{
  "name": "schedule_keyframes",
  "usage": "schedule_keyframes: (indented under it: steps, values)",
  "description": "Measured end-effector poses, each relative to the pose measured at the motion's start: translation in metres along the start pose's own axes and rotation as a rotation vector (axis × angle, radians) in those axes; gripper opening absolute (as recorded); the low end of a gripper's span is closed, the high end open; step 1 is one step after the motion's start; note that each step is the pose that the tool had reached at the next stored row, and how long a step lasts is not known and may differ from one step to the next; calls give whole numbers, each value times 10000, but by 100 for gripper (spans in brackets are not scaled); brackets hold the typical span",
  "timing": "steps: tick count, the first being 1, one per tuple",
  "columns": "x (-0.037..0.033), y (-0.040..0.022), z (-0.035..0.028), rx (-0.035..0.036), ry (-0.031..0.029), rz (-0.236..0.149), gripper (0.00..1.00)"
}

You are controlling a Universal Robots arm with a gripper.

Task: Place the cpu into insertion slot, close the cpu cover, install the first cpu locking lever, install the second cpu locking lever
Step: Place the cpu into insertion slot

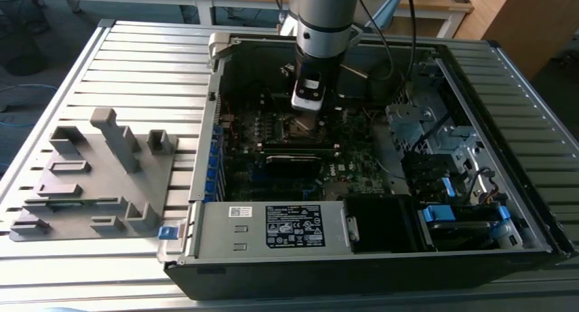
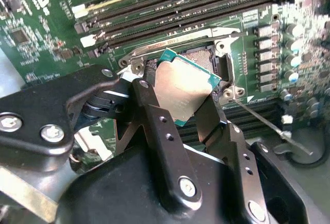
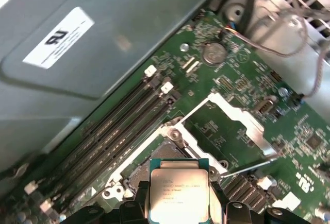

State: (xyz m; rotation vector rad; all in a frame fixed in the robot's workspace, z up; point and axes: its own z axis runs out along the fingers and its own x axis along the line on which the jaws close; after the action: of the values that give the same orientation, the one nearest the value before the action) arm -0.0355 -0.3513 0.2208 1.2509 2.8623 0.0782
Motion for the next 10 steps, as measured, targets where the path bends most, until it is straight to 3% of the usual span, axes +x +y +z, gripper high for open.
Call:
schedule_keyframes:
  steps: [10]
  values:
    - [0,0,7,-4,-100,1813,54]
